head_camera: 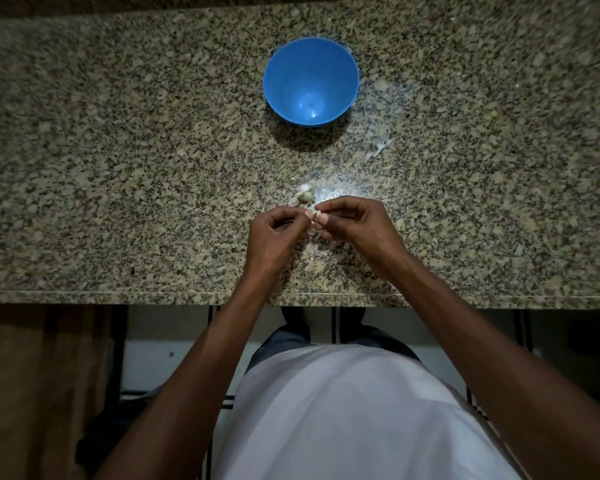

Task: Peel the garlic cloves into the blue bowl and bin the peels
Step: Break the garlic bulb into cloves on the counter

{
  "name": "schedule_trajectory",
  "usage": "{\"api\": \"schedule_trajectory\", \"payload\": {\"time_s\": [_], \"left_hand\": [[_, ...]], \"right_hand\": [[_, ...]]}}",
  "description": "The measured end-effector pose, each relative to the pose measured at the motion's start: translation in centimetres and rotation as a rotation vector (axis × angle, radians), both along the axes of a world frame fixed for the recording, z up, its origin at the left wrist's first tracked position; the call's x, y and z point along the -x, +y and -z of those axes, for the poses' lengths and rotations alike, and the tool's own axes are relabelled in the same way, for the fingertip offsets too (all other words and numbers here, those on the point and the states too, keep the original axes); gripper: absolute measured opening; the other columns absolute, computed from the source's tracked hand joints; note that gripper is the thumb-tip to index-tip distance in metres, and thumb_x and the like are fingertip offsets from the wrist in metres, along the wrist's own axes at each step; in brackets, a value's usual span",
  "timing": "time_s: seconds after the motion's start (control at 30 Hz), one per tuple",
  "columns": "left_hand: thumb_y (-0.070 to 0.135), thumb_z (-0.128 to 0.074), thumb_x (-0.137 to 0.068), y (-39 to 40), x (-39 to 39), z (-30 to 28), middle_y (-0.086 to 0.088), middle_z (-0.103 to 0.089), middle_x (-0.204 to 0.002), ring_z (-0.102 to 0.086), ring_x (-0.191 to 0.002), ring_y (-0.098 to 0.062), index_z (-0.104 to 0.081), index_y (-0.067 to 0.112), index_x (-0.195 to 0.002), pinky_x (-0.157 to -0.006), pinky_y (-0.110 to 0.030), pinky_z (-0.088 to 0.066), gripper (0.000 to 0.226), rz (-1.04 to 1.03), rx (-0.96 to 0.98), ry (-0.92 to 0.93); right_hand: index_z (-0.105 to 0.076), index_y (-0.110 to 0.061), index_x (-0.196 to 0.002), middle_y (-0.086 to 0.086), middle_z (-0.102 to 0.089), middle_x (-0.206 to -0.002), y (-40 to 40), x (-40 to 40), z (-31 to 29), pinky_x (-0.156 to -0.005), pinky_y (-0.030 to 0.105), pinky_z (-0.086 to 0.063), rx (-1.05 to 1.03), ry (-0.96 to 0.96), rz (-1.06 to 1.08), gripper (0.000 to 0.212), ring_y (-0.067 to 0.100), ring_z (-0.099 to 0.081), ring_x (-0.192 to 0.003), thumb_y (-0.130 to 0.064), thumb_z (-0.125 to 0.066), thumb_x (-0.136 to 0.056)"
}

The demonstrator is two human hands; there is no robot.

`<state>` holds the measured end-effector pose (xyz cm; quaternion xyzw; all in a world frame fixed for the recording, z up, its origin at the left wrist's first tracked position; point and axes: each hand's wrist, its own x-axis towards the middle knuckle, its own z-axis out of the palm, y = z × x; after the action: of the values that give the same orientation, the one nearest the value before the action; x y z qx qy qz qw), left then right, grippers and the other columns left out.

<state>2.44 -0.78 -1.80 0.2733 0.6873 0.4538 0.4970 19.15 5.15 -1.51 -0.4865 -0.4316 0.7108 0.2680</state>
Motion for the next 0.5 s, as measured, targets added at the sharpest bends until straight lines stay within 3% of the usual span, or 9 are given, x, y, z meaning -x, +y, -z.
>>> {"api": "schedule_trajectory", "payload": {"time_s": [0.17,0.37,0.5], "left_hand": [[0.009,-0.084,-0.084,-1.0,1.2,0.3,-0.005,-0.08,-0.097,-0.077,-0.094,-0.019,-0.079,0.005,-0.1,-0.086,-0.033,-0.063,0.017,-0.009,-0.001,0.048],[-0.002,-0.078,-0.086,-1.1,1.3,0.6,0.001,-0.079,-0.101,-0.075,-0.094,-0.011,-0.08,0.008,-0.1,-0.089,-0.03,-0.061,0.017,0.037,0.056,0.207],[0.0,-0.077,-0.088,-0.7,0.8,0.5,0.005,-0.079,-0.1,-0.073,-0.095,-0.006,-0.081,0.013,-0.098,-0.088,-0.026,-0.06,0.017,0.099,0.041,0.311]], "right_hand": [[-0.07,0.002,-0.123,0.021,-0.077,-0.108,0.1,-0.4,0.4,-0.087,0.036,-0.064,0.067,0.069,0.017,0.028,0.03,-0.077,-0.1,0.0,-0.071,-0.095],[-0.073,0.002,-0.116,0.019,-0.078,-0.109,0.4,-1.0,0.7,-0.087,0.031,-0.063,0.161,0.08,0.039,0.021,0.026,-0.077,-0.101,0.002,-0.069,-0.095],[-0.077,-0.006,-0.115,0.02,-0.078,-0.108,0.7,-2.3,0.5,-0.09,0.037,-0.063,0.112,-0.01,0.029,0.021,0.029,-0.076,-0.098,-0.005,-0.074,-0.094]]}}
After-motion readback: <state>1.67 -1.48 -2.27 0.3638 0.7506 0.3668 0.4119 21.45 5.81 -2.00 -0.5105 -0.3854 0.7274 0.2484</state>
